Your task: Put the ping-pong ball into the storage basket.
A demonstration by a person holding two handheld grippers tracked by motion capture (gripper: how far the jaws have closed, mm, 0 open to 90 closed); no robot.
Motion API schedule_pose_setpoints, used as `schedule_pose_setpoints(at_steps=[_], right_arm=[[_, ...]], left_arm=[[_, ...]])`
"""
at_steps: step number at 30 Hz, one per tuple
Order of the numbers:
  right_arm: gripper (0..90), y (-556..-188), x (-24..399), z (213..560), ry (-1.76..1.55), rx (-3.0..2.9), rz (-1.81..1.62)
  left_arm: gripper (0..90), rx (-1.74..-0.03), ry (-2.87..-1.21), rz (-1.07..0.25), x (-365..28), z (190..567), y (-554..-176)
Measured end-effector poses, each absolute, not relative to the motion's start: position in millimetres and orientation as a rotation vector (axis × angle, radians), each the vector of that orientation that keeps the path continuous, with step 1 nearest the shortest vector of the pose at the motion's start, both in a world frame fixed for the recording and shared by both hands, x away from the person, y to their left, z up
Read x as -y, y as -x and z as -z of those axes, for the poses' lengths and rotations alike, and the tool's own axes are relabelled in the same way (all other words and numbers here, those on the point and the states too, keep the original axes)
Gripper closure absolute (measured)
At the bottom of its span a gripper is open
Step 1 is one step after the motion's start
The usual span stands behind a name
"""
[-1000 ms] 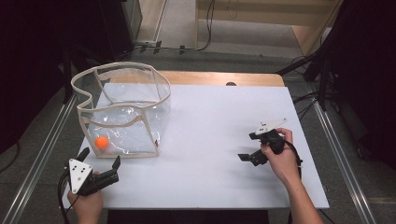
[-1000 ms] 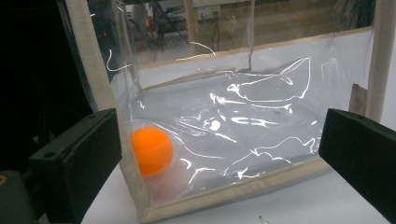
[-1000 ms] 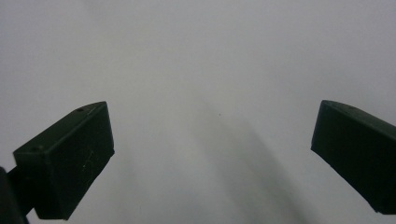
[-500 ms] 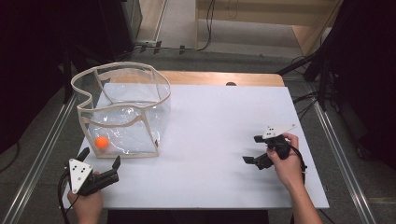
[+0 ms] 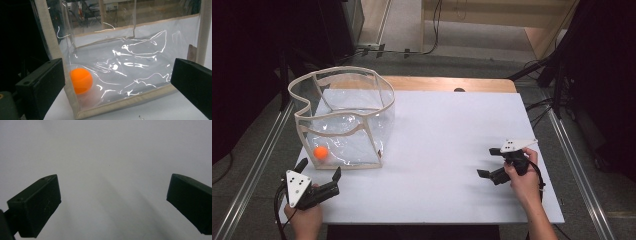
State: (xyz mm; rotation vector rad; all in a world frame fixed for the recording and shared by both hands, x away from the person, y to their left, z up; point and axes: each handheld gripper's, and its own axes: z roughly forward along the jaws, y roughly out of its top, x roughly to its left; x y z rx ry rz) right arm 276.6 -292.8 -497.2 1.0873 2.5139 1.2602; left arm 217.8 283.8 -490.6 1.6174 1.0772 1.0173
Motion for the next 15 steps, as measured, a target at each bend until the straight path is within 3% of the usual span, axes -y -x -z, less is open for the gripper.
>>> schedule_pose_setpoints(at_steps=[15], right_arm=[[0.0, -260.9, 310.4, 508.2, -1.123, -2.440, -1.342]], left_arm=[[0.0, -1.077, -1.618, -1.019, -283.7, 490.6, -217.9]])
